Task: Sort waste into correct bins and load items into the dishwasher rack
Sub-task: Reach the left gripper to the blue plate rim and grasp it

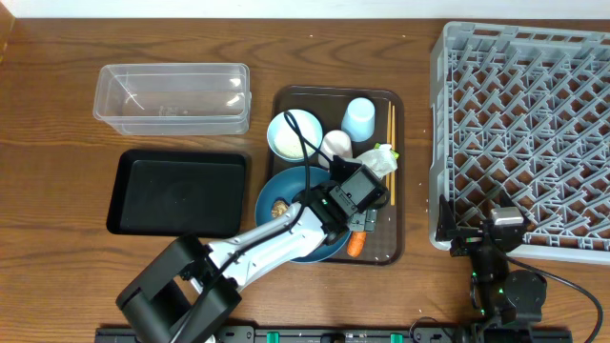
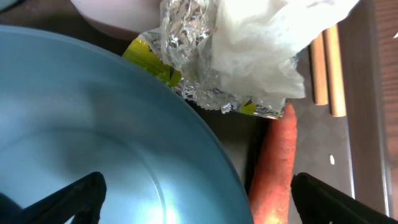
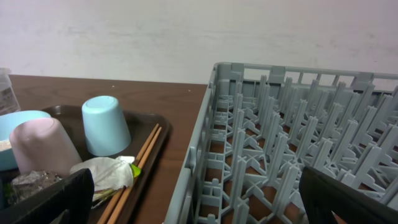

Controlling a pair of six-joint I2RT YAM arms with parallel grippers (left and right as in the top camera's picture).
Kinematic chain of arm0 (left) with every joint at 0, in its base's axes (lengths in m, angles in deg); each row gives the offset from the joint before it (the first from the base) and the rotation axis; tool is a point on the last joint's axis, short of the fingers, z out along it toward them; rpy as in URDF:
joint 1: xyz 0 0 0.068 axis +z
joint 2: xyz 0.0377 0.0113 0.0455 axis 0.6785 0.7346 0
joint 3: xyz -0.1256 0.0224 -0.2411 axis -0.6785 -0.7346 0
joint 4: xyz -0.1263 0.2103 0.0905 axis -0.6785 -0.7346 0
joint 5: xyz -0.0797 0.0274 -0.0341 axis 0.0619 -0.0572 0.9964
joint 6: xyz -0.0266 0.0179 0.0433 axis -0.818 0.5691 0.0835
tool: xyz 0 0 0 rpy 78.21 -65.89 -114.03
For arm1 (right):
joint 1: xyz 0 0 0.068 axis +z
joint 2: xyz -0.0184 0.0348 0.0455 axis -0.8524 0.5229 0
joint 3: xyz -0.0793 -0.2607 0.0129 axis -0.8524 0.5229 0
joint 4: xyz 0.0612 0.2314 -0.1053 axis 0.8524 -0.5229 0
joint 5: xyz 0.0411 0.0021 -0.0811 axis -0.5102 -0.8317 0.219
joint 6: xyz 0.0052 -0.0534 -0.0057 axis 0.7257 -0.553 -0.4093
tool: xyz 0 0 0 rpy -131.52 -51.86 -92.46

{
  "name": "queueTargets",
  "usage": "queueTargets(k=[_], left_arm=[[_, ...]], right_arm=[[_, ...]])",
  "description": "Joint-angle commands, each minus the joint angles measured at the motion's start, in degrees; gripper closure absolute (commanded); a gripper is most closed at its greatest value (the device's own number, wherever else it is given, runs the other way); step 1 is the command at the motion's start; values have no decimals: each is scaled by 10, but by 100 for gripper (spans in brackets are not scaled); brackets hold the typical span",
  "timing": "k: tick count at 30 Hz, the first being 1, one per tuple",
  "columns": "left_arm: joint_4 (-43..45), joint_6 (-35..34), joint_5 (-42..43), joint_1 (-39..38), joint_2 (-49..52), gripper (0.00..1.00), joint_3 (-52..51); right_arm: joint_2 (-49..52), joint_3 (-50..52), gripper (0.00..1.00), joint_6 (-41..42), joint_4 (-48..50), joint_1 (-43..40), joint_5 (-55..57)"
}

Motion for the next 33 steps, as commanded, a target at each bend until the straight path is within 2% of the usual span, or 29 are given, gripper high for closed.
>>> queueTargets(k=[1,5,22,28,33], left_arm=[[2,-4,-17,-1,9,12,8],[3,-6,-29,-1,10,25,8],[4,-21,-29,-2,43,26,7],[5,-21,-28,-2,43,47,7],[4,-21,-15,-6,43,51,7]], right_arm=[[-3,1,1,6,-2,-4,3],[-3,1,1,6,-2,-4,3],[-3,1,1,6,-2,-4,3],[-3,1,1,6,-2,-4,3],[-3,1,1,6,-2,-4,3]])
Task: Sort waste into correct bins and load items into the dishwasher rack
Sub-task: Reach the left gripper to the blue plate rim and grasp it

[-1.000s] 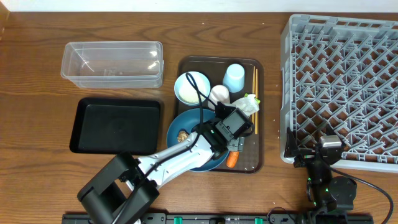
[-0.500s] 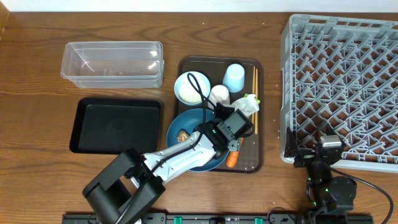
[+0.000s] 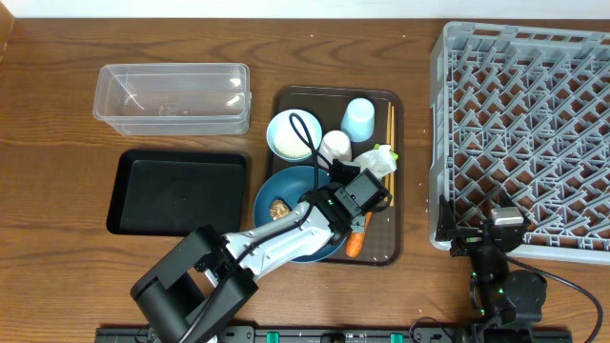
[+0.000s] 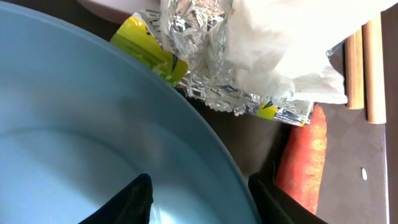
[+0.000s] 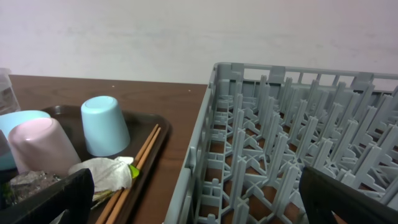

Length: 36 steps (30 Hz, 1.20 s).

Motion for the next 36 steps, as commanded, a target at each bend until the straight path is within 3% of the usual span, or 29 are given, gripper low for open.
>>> queueTargets(k=[1,8,11,18,19,21,36], left_arm=[[-3,-3,-2,-4,9,51,7],[-2,-3,-5,-16,9,52,7],[-2,-3,-5,-16,9,69,7],[-1,-3,-5,-16,9,81,7],[-1,-3,-5,-16,9,89,7],[-1,-3,-5,-16,9,93,7],[-42,-3,-5,-16,-69,94,8]], right_arm=[[-3,1,1,6,-2,-4,3],[-3,1,1,6,-2,-4,3],[-3,1,1,6,-2,-4,3],[-3,1,1,6,-2,-4,3],[-3,1,1,6,-2,-4,3],[-3,1,1,6,-3,-4,3],[-3,1,1,6,-2,-4,3]])
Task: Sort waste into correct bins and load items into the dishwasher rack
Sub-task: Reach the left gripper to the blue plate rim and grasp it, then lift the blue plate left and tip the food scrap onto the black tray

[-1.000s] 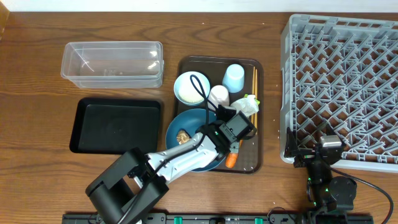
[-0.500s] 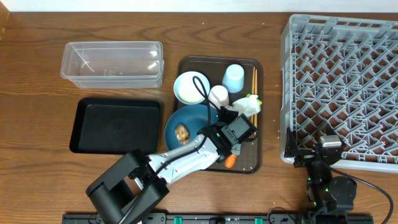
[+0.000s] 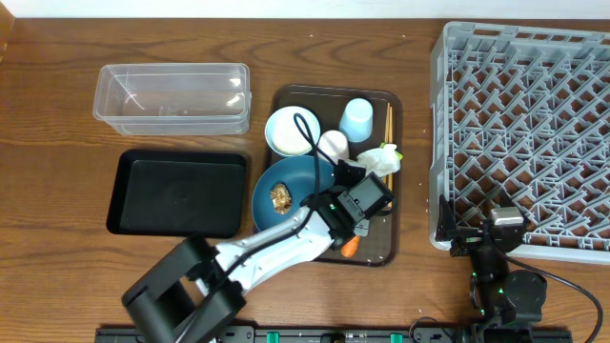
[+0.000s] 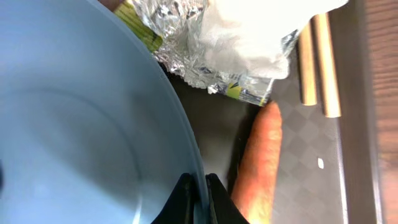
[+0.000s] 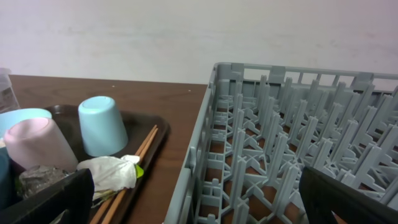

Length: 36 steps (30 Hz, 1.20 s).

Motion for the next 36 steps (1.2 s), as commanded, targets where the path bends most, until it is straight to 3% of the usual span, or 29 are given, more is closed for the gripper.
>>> queueTargets(k=[1,20,27,36], left_arm=[[-17,-8,9,2,-42,94,1],[-86,-3,9,25,-258,94,1],[-136,-4,31,144,-330,94,1],[-130,32,288,368,-347,94,-5]], right_arm=[[-3,1,1,6,-2,-4,3],[-3,1,1,6,-2,-4,3],[-3,1,1,6,-2,-4,3],[-3,1,1,6,-2,-4,3]])
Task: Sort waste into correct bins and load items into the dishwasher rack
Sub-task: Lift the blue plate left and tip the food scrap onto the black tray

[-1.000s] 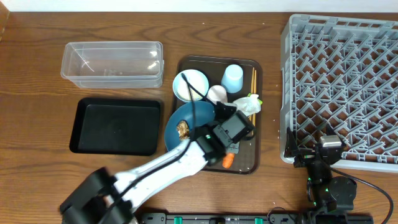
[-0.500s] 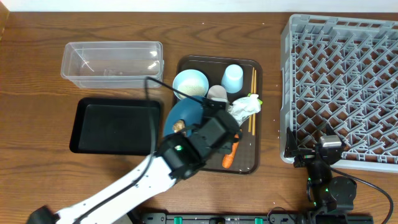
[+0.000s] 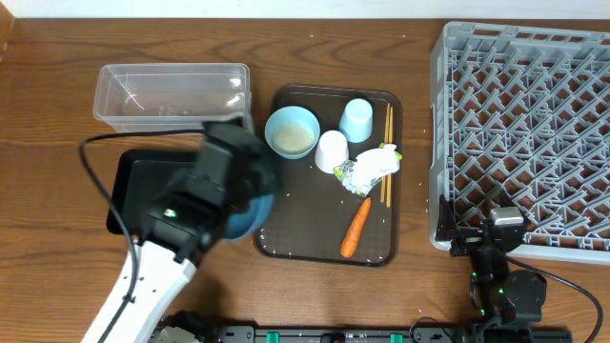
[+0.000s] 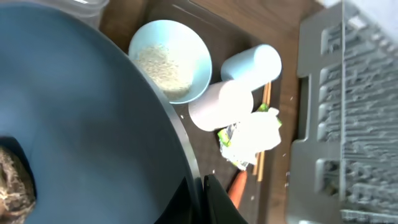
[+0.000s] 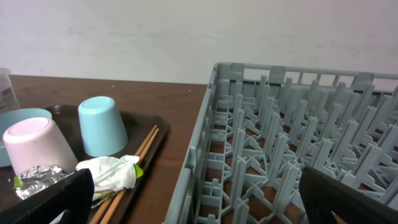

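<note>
My left gripper is shut on the rim of the big blue plate, which carries a brown food scrap. In the overhead view the plate hangs under the left arm, over the gap between the black tray and the brown tray. The brown tray holds a bowl of rice, a light blue cup, a pale pink cup, a foil-and-napkin wad, a carrot and chopsticks. My right gripper rests open beside the dishwasher rack.
A clear plastic bin stands behind the black tray at the left. The grey rack fills the right side, its near wall close to the right gripper. Bare wood lies between the brown tray and the rack.
The plate has left the brown tray and now hangs to the left, high up in the left gripper, by the black tray's right edge. The carrot lies fully exposed. The right arm is unchanged.
The left gripper stood open astride the plate's right rim beside the carrot. Its jaws were then narrower on the rim, then shut on it with the plate still on the tray. Now the plate is held up left of the tray.
</note>
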Controlling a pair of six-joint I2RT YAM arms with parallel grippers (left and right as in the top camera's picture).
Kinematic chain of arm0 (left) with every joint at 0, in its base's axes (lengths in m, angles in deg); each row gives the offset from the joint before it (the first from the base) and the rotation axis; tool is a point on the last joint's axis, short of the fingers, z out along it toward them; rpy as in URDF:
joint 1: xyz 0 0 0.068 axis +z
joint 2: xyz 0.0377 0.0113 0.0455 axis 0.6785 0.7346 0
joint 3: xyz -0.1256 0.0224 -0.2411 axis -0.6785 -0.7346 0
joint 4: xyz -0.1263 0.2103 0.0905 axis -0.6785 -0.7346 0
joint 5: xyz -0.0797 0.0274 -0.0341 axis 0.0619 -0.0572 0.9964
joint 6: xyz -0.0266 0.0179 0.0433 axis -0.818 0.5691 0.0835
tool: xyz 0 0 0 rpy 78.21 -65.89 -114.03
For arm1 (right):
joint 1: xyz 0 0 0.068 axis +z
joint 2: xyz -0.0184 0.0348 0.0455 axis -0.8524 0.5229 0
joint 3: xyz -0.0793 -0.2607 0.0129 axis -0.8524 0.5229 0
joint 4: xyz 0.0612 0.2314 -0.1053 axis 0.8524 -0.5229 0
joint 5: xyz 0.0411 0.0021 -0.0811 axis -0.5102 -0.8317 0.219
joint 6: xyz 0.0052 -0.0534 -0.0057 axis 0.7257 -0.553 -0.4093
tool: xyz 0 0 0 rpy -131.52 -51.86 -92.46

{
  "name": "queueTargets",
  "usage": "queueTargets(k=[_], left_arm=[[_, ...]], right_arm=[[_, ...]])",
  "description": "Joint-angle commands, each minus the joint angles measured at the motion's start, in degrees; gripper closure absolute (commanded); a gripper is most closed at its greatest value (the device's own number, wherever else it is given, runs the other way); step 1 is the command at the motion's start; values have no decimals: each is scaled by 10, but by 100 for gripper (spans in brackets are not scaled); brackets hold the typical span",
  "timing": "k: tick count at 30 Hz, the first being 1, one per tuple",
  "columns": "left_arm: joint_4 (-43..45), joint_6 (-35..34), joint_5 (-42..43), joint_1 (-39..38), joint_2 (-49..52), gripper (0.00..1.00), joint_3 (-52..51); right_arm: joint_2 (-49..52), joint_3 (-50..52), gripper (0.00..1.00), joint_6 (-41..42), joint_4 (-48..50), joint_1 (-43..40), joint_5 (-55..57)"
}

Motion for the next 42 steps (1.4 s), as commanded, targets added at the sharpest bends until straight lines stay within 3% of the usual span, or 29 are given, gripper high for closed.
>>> queueTargets(k=[1,8,19,29,36,42], left_arm=[[10,36,141,80,-2,94,-7],[52,83,391,266,0,94,-35],[126,122,669,475,45,94,-88],[137,160,791,588,113,94,-91],[118,158,817,601,120,94,-92],[115,164,789,601,120,94,-92]], right_arm=[[-3,1,1,6,-2,-4,3],[-3,1,1,6,-2,-4,3],[-3,1,1,6,-2,-4,3],[-3,1,1,6,-2,-4,3],[-3,1,1,6,-2,-4,3],[-3,1,1,6,-2,-4,3]])
